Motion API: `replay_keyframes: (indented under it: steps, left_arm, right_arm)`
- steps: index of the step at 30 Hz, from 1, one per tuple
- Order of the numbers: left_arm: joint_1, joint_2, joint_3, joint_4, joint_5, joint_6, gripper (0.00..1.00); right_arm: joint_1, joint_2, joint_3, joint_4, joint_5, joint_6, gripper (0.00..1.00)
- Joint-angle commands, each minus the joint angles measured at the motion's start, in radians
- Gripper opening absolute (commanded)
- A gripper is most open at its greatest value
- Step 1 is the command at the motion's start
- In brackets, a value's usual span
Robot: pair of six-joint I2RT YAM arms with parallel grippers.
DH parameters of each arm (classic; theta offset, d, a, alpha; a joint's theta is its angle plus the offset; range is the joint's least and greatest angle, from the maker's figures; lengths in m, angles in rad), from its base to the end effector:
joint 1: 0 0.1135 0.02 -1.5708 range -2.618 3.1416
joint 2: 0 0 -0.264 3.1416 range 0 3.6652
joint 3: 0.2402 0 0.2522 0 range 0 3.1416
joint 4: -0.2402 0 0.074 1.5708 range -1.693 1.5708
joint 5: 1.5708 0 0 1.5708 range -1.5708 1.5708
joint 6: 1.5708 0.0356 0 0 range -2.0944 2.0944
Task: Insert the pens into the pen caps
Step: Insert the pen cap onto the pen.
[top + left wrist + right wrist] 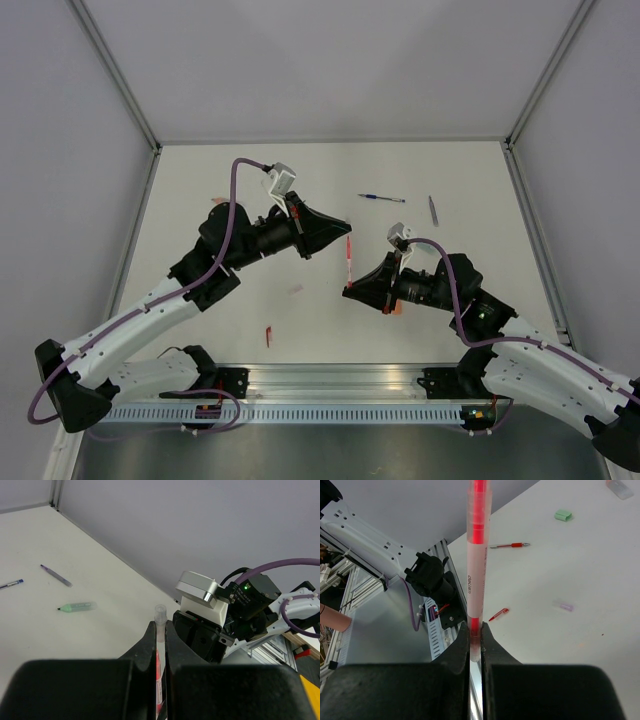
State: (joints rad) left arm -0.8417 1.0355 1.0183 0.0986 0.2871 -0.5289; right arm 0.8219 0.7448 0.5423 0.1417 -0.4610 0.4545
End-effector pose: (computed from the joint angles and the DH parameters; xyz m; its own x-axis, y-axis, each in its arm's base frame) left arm 0.1518 -0.1850 0.4051 -0.4090 -0.2685 -0.8721 0.8072 0.3393 -0.4830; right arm 0.1134 0.1453 0.2955 -0.4579 0.0849 -0.8850 -0.8428 0.2752 0.4625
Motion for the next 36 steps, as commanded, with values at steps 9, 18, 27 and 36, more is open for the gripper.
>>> replay_keyframes:
  steps: [9,18,27,36]
  left_arm:
    - [0.003,-0.017,-0.001,0.009,0.001,0.049,0.02]
    - [0.004,-0.011,-0.007,0.001,-0.020,0.063,0.02]
    - [0.004,-0.009,-0.032,0.003,0.012,0.063,0.02]
    - [0.004,-0.020,-0.069,0.007,0.058,0.063,0.02]
  right_arm:
    - [0.003,-0.010,0.025,0.009,0.022,-0.019,0.00]
    - [0.003,-0.013,0.025,0.009,0.022,-0.019,0.00]
    - [0.003,-0.027,0.027,-0.004,0.042,-0.020,0.00]
    - [0.003,-0.030,0.024,-0.011,0.073,-0.023,0.00]
